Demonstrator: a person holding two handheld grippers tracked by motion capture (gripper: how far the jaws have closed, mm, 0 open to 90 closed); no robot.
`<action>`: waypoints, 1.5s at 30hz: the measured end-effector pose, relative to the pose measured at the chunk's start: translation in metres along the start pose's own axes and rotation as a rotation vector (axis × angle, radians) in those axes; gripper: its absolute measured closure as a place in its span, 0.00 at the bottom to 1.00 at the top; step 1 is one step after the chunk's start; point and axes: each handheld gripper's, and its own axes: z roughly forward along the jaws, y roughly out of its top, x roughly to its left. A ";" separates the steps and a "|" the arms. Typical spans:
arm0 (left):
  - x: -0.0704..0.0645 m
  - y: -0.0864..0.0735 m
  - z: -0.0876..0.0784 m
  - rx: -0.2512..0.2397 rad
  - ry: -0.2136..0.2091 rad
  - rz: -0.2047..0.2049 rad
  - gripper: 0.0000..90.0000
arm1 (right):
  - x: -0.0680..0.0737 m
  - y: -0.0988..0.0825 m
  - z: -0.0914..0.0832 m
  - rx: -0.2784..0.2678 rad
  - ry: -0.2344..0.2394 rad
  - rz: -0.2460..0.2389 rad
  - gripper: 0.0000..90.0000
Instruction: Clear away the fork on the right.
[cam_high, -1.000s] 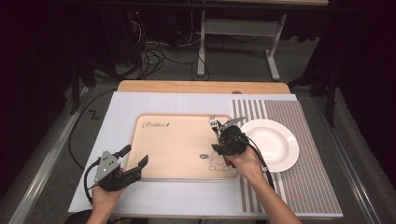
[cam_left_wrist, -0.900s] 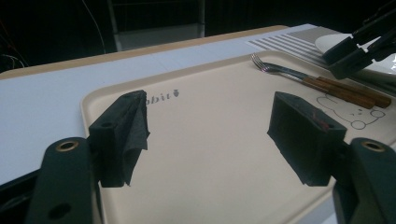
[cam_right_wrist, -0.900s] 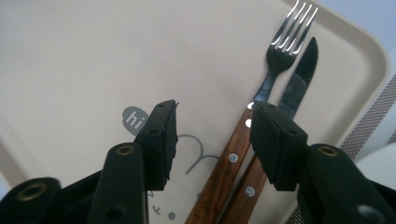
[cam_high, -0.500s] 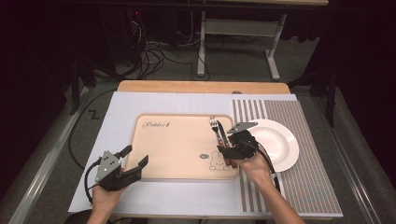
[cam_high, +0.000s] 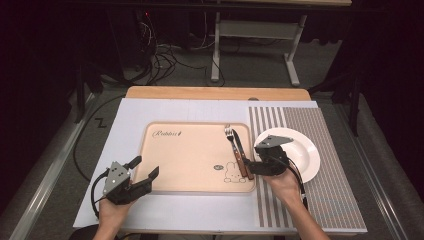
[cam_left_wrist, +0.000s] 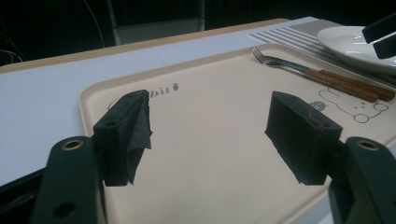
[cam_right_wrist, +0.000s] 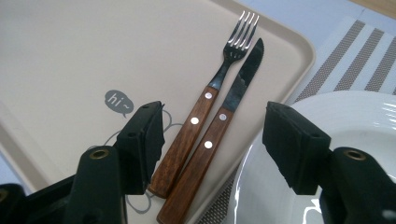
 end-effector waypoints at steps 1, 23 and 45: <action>0.000 0.000 0.000 0.001 -0.001 0.000 0.35 | 0.000 -0.001 -0.001 -0.009 -0.002 -0.001 0.44; 0.001 0.000 0.000 0.023 0.001 -0.019 0.32 | -0.009 -0.024 -0.021 -0.095 -0.026 0.038 0.38; 0.003 -0.001 0.000 0.033 0.028 -0.013 0.27 | -0.021 -0.056 -0.053 -0.210 -0.059 0.083 0.30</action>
